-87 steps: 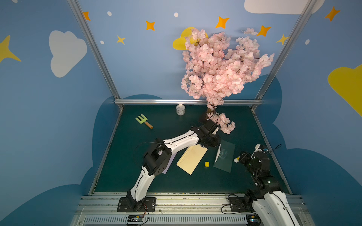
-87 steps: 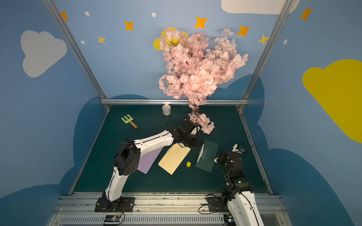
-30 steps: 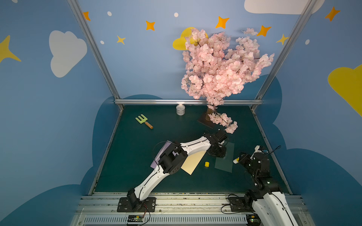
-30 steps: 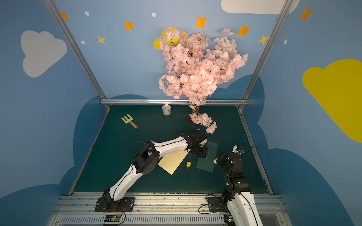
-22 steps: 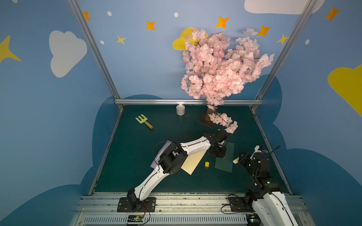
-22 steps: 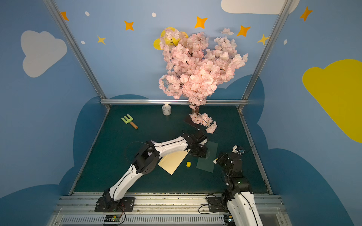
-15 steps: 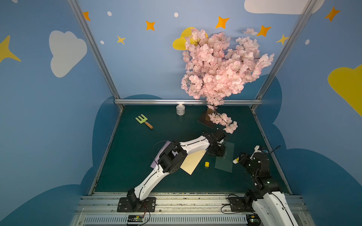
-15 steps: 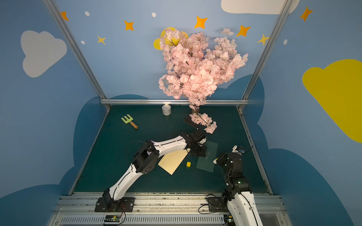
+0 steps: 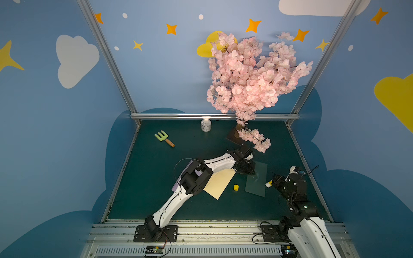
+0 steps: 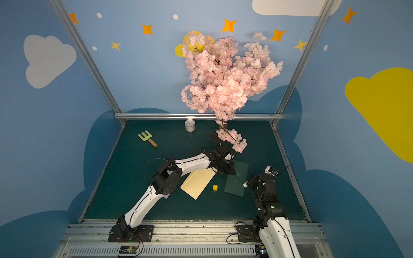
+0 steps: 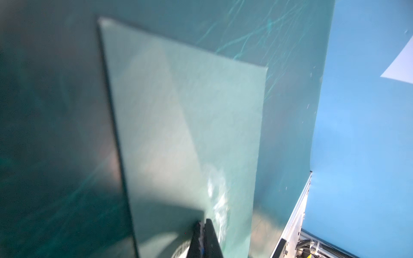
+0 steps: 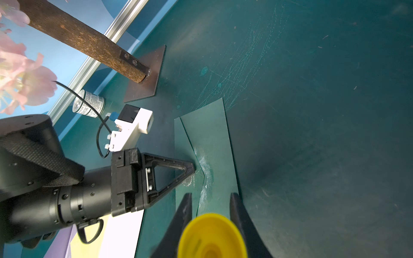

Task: Seal the envelope with a glue stick
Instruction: Seal the envelope at the center of the board.

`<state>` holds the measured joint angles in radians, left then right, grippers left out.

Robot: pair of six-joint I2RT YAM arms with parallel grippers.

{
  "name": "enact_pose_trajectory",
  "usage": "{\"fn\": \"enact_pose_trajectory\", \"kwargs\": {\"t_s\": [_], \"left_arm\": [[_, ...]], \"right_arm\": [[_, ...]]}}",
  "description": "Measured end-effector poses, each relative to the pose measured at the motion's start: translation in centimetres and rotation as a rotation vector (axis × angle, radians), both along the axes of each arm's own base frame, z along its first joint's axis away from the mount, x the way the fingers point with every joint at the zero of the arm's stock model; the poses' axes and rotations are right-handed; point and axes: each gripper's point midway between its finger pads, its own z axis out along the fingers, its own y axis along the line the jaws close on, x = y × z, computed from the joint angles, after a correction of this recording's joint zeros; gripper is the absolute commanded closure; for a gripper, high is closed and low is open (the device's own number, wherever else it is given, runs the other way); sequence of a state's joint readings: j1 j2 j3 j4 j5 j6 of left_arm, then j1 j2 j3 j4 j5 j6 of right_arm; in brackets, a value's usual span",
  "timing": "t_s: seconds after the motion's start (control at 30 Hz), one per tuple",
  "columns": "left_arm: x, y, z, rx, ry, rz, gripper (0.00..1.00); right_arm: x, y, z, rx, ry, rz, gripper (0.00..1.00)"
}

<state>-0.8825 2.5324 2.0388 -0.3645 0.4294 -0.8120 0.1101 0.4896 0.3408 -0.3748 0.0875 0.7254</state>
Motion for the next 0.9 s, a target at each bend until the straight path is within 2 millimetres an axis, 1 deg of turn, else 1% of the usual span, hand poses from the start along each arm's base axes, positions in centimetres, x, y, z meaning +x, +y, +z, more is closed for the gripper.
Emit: {"fn": "enact_pose_trajectory", "kwargs": {"t_s": [0.17, 0.37, 0.63, 0.9], "left_arm": [[0.1, 0.0, 0.0, 0.001, -0.004, 0.002, 0.95], [-0.3, 0.0, -0.1, -0.003, -0.02, -0.001, 0.96], [-1.4, 0.5, -0.1, 0.002, -0.048, -0.001, 0.96], [-2.9, 1.2, -0.1, 0.014, -0.052, -0.012, 0.97]], "right_arm": [[0.0, 0.0, 0.1, 0.001, -0.004, 0.0, 1.0], [0.0, 0.0, 0.2, 0.001, -0.008, -0.001, 1.0], [0.0, 0.0, 0.0, 0.001, -0.006, -0.002, 1.0], [0.0, -0.1, 0.3, 0.005, -0.017, -0.005, 1.0]]}}
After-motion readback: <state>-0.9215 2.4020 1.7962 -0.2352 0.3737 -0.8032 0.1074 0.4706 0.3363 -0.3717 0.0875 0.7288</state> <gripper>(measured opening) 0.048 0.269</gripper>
